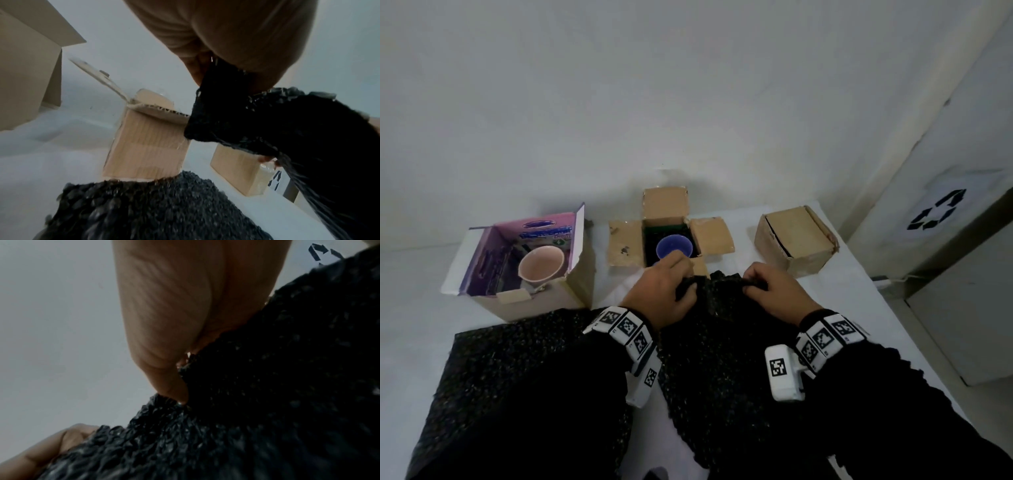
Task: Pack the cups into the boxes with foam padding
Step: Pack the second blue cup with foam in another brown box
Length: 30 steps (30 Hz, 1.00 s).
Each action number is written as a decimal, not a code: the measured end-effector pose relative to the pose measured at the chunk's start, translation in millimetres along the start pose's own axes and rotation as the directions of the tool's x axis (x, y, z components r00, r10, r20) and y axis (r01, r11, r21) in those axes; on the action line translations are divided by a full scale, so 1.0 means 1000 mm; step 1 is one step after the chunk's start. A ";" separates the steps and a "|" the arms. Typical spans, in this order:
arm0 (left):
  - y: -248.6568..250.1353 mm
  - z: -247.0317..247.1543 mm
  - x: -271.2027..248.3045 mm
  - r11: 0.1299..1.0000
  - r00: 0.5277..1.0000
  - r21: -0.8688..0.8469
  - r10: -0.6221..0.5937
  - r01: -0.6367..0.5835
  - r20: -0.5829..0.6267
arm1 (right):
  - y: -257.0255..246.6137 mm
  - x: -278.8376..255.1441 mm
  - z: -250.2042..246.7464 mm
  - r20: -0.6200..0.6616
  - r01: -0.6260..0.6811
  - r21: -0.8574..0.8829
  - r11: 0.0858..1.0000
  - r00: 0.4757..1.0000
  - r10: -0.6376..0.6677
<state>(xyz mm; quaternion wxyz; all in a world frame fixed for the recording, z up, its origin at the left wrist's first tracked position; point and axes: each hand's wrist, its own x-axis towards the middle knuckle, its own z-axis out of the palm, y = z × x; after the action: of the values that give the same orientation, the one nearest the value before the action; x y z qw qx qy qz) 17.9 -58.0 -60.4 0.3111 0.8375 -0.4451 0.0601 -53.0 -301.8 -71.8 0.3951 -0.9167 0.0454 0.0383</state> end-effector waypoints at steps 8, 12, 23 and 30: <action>0.000 -0.024 0.015 0.997 0.998 0.065 -0.035 0.038 -0.054 | -0.053 0.019 -0.001 0.061 0.087 0.066 0.994 0.994 -0.091; -0.006 -0.038 0.015 0.997 0.994 0.074 0.006 0.002 -0.105 | -0.068 0.022 -0.005 0.118 0.117 0.013 0.993 0.986 -0.118; -0.049 -0.045 0.010 0.973 0.989 0.178 -0.143 0.145 -0.025 | -0.066 0.072 0.005 0.237 0.119 -0.079 0.990 0.967 -0.097; -0.074 -0.039 0.018 0.968 0.980 0.164 -0.176 0.189 -0.091 | -0.072 0.103 0.014 0.089 0.085 0.052 0.995 0.992 -0.089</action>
<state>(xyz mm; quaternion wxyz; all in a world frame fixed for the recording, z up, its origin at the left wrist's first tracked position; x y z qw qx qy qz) 93.8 -17.8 -56.6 0.2585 0.8959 -0.3470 0.1009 56.7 -247.6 -40.3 0.4202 -0.9053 -0.0118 0.0619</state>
